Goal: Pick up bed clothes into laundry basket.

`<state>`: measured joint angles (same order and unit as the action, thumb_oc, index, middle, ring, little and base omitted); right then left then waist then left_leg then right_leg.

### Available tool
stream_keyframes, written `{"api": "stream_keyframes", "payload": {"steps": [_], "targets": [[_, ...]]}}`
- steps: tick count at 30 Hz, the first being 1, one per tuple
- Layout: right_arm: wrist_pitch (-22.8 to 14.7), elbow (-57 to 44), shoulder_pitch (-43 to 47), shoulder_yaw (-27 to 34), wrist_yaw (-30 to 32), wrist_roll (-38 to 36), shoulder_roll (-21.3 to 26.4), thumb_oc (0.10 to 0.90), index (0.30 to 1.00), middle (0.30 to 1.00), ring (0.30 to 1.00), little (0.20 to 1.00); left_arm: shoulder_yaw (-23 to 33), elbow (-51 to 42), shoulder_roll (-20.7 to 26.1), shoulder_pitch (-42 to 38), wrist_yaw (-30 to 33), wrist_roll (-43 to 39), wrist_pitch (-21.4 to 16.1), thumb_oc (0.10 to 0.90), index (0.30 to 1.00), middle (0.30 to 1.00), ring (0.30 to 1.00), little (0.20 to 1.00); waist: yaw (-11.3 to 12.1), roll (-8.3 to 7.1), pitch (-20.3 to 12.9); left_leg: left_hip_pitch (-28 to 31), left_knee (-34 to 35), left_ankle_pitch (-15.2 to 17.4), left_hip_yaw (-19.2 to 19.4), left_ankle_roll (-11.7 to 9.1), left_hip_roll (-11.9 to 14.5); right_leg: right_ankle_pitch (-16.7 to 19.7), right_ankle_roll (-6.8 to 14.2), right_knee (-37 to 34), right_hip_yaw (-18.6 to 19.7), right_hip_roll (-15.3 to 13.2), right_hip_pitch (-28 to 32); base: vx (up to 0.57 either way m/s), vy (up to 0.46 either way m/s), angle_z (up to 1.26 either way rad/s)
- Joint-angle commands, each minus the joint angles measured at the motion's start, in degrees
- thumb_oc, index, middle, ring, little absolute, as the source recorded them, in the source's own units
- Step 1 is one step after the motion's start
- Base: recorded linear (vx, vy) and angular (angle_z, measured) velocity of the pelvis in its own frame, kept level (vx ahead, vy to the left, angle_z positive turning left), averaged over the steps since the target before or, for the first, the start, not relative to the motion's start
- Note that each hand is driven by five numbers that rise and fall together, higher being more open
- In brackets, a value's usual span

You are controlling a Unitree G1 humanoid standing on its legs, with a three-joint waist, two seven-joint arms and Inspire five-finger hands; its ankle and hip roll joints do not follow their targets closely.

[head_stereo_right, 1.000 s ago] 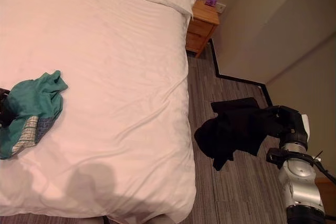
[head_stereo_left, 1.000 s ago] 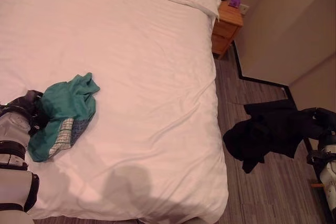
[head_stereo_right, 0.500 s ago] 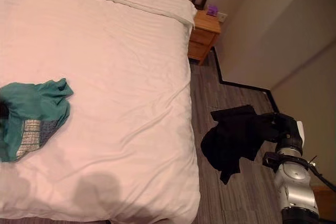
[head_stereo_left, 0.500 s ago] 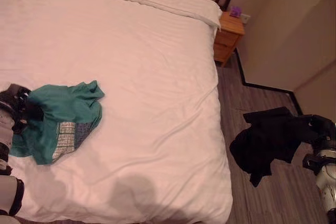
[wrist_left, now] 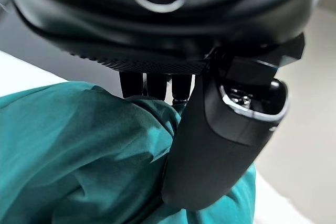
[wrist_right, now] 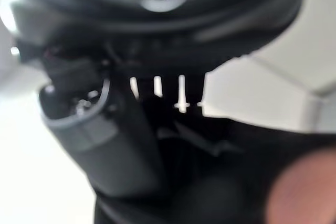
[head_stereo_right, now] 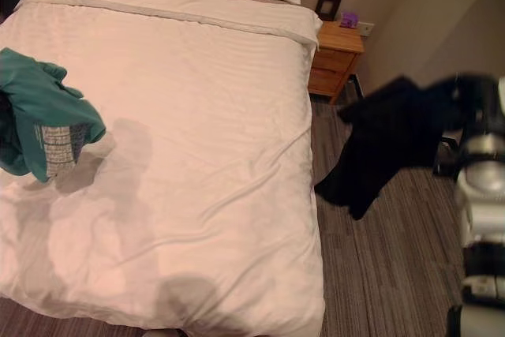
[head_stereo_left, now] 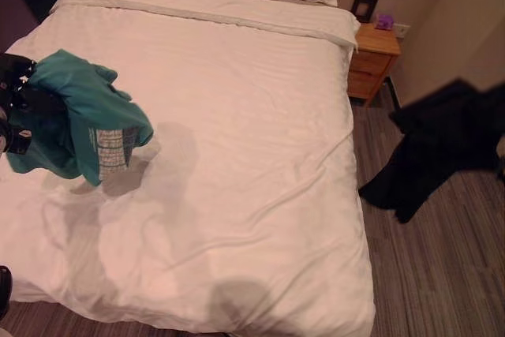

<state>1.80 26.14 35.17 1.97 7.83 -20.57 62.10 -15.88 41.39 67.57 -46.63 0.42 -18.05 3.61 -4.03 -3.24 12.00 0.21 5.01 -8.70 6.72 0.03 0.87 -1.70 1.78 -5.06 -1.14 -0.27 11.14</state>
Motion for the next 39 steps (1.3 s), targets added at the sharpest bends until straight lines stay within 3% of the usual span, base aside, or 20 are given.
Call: {"api": "stream_keyframes", "payload": {"steps": [1, 4, 7, 11, 13, 19, 22, 23, 24, 25, 27, 29, 30, 32, 33, 34, 35, 37, 39], "targets": [[-9.4, -6.1, 15.4, -6.8, 3.5, -2.3, 4.0, 0.400, 0.300, 0.300, 0.300, 0.300, -0.6, -7.1, -2.9, -11.9, 7.8, -5.7, -9.2, 0.400, 0.300, 0.300, 0.300, 0.300, 2.4, -0.13, -10.3, 5.0, 0.0, 6.6, 0.8, -2.7, 2.3, 4.6, 4.8, 0.1, -1.0, -1.7, -3.8, 0.00, 0.000, 0.00], [-9.8, -6.7, 20.0, -10.8, 3.2, -4.3, 1.4, 0.400, 0.300, 0.300, 0.300, 0.300, -0.6, -9.3, -5.1, -12.0, 9.4, -5.4, -9.5, 0.400, 0.300, 0.300, 0.300, 0.300, 2.2, 0.06, -10.4, 5.2, 0.0, 6.7, 0.5, -2.6, 2.2, 4.5, 4.6, 0.1, -1.0, -1.7, -3.6, 0.00, 0.000, 0.00], [-9.4, -13.2, 19.5, -13.1, 1.3, -5.3, -5.9, 0.400, 0.300, 0.300, 0.300, 0.300, 3.4, -16.0, -11.6, -7.5, 12.0, -6.8, -10.8, 0.400, 0.300, 0.300, 0.300, 0.300, 2.4, -0.10, -10.1, 5.5, 0.0, 6.6, 0.3, -2.4, 2.3, 4.4, 4.2, 0.2, -0.7, -1.6, -3.3, -0.03, 0.001, 0.04], [-8.3, -19.8, 11.7, -9.7, 0.3, -3.8, -11.4, 0.400, 0.300, 0.300, 0.300, 0.300, 8.6, -24.3, -16.9, 1.4, 12.3, -5.7, -10.8, 0.400, 0.300, 0.300, 0.300, 0.300, 2.3, -0.06, -10.0, 6.0, 0.0, 6.9, 0.3, -2.0, 2.3, 4.3, 3.9, 0.3, -0.4, -1.6, -3.0, -0.01, 0.004, 0.02], [-7.6, -23.9, 5.0, -5.1, 0.3, 0.1, -15.1, 0.400, 0.300, 0.300, 0.300, 0.300, 12.2, -29.0, -20.1, 7.6, 11.3, -4.5, -10.5, 0.400, 0.300, 0.300, 0.300, 0.300, 2.1, 0.00, -9.6, 6.6, 0.0, 7.2, 0.3, -1.7, 2.5, 4.1, 3.6, 0.8, -0.2, -1.5, -2.9, 0.00, 0.000, 0.00], [-6.3, -26.3, -1.0, -1.4, -0.2, 3.6, -15.6, 0.400, 0.300, 0.300, 0.300, 0.300, 15.8, -32.2, -21.8, 14.3, 9.4, -3.3, -9.6, 0.400, 0.300, 0.300, 0.300, 0.300, 2.0, -0.31, -8.9, 7.1, 0.0, 6.6, -0.2, -2.0, 3.5, 3.6, 2.7, 1.1, 0.7, -0.3, -2.7, -0.02, -0.065, -0.08], [-6.8, -26.2, -2.8, 0.8, -0.7, 2.0, -14.5, 0.400, 0.300, 0.300, 0.300, 0.300, 17.3, -34.0, -23.2, 17.1, 8.3, -3.5, -9.7, 0.400, 0.300, 0.300, 0.300, 0.300, 2.1, -0.95, -7.5, 5.7, -0.7, 4.2, -1.0, -2.7, 4.2, 3.6, 2.0, 0.8, 0.9, 0.3, -3.1, -0.16, -0.098, 0.07], [-7.4, -25.7, -0.8, 0.1, -0.4, 1.0, -13.1, 0.400, 0.300, 0.300, 0.300, 0.300, 17.1, -35.8, -23.7, 16.7, 8.5, -3.7, -10.3, 0.400, 0.300, 0.300, 0.300, 0.300, 3.4, -2.36, -3.7, 0.0, -12.9, 7.7, -6.3, -3.4, 3.2, 4.3, 1.0, 3.7, 1.6, -0.7, -5.9, -0.42, -0.131, 0.18], [-7.4, -25.6, 0.4, -0.7, -0.8, 0.6, -12.7, 0.400, 0.300, 0.300, 0.300, 0.300, 17.4, -36.6, -23.5, 16.8, 8.4, -3.6, -10.5, 0.400, 0.300, 0.300, 0.300, 0.300, 3.7, -2.75, -2.6, -0.6, -18.7, 9.6, -8.8, -3.7, 2.5, 4.8, 0.7, 5.1, 2.1, -1.1, -7.9, -0.53, -0.079, 0.11], [-7.2, -25.2, 1.7, -1.4, -1.9, -0.2, -13.2, 0.400, 0.300, 0.300, 0.300, 0.300, 19.2, -38.9, -24.1, 18.9, 7.4, -3.0, -10.4, 0.400, 0.300, 0.300, 0.300, 0.300, 3.2, -4.23, -2.6, -0.7, -31.0, 11.7, -9.2, -3.2, 6.1, 6.1, 0.6, 5.8, 2.6, -2.6, -10.3, -0.29, 0.020, -0.06], [-6.9, -25.4, 1.3, -1.0, -2.5, -0.5, -13.8, 0.400, 0.300, 0.300, 0.300, 0.300, 20.5, -39.4, -24.3, 20.2, 6.9, -2.8, -10.3, 0.400, 0.300, 0.300, 0.300, 0.300, 2.9, -3.99, -3.2, -0.6, -32.9, 11.7, -9.3, -2.8, 7.4, 6.4, 0.8, 5.6, 2.9, -2.5, -10.7, -0.12, 0.076, -0.52], [-6.4, -25.7, 0.3, 0.1, -3.0, -0.2, -14.0, 0.400, 0.300, 0.300, 0.300, 0.300, 21.6, -40.4, -24.6, 21.1, 6.5, -2.5, -10.4, 0.400, 0.300, 0.300, 0.300, 0.300, 1.7, -3.08, -4.4, 3.4, -31.9, 10.6, -9.5, -2.7, 10.5, 7.3, 2.0, 5.7, 3.9, -2.8, -11.9, -0.04, 0.201, -0.36], [-6.1, -26.2, -0.7, 0.6, -3.1, 0.1, -13.9, 0.400, 0.300, 0.300, 0.300, 0.300, 21.8, -40.4, -24.9, 21.5, 6.4, -2.7, -10.4, 0.400, 0.300, 0.300, 0.300, 0.300, 1.1, -2.02, -5.4, 6.5, -28.1, 10.2, -9.1, -3.3, 11.6, 7.4, 2.6, 5.8, 4.3, -2.4, -12.4, -0.04, 0.280, 0.08], [-6.1, -26.7, -1.9, 1.6, -3.4, -0.1, -13.8, 0.400, 0.300, 0.300, 0.300, 0.300, 21.4, -39.9, -25.4, 21.3, 6.1, -2.4, -10.4, 0.400, 0.300, 0.300, 0.300, 0.300, 0.2, -0.28, -6.6, 10.7, -22.5, 11.9, -9.3, -4.4, 10.7, 8.2, 3.7, 6.2, 5.3, -2.4, -14.0, -0.05, 0.237, -0.07], [-6.1, -26.8, -2.0, 1.6, -3.4, -0.1, -13.8, 0.400, 0.300, 0.300, 0.300, 0.300, 21.4, -39.9, -25.4, 21.3, 6.1, -2.4, -10.4, 0.400, 0.300, 0.300, 0.300, 0.300, 0.3, -0.27, -6.5, 10.8, -22.4, 11.8, -9.2, -4.4, 10.7, 8.2, 3.7, 6.2, 5.3, -2.3, -14.0, -0.13, 0.320, 0.05], [-6.2, -26.8, -4.6, 3.8, -3.1, -0.7, -14.0, 0.400, 0.300, 0.300, 0.300, 0.300, 20.6, -39.8, -26.2, 21.6, 5.5, -2.6, -10.4, 0.400, 0.300, 0.300, 0.300, 0.300, -1.1, 1.06, -7.3, 14.2, -14.8, 15.7, -7.4, -4.4, 10.0, 9.4, 5.3, 6.8, 5.7, -3.5, -15.8, -0.17, 0.345, 0.07], [-6.2, -27.0, -5.4, 4.3, -3.0, -0.5, -14.4, 0.400, 0.300, 0.300, 0.300, 0.300, 20.0, -39.6, -26.5, 21.5, 5.1, -2.7, -10.4, 0.400, 0.300, 0.300, 0.300, 0.300, -1.1, 1.18, -7.2, 15.2, -12.8, 18.0, -7.1, -3.8, 9.0, 10.1, 6.0, 6.8, 6.2, -4.3, -16.4, -0.30, 0.482, 0.01], [-5.8, -27.2, -8.8, 6.8, -2.9, -0.1, -16.0, 0.400, 0.300, 0.300, 0.300, 0.300, 18.8, -38.9, -27.4, 21.5, 3.9, -2.9, -10.2, 0.400, 0.300, 0.300, 0.300, 0.300, -1.9, 1.07, -6.9, 16.3, -9.0, 20.7, -7.3, -2.4, 6.1, 13.7, 8.1, 6.0, 7.6, -6.9, -18.2, -0.29, 0.387, -0.10], [-5.6, -27.7, -10.1, 7.9, -2.7, 1.2, -17.6, 0.400, 0.300, 0.300, 0.300, 0.300, 18.8, -38.1, -26.8, 21.7, 3.5, -3.0, -10.0, 0.400, 0.300, 0.300, 0.300, 0.300, -1.6, 0.04, -5.8, 15.3, -9.7, 21.7, -7.4, -0.8, 3.1, 19.7, 9.8, 4.8, 8.8, -8.7, -19.7, -0.28, 0.286, -0.08]]}}
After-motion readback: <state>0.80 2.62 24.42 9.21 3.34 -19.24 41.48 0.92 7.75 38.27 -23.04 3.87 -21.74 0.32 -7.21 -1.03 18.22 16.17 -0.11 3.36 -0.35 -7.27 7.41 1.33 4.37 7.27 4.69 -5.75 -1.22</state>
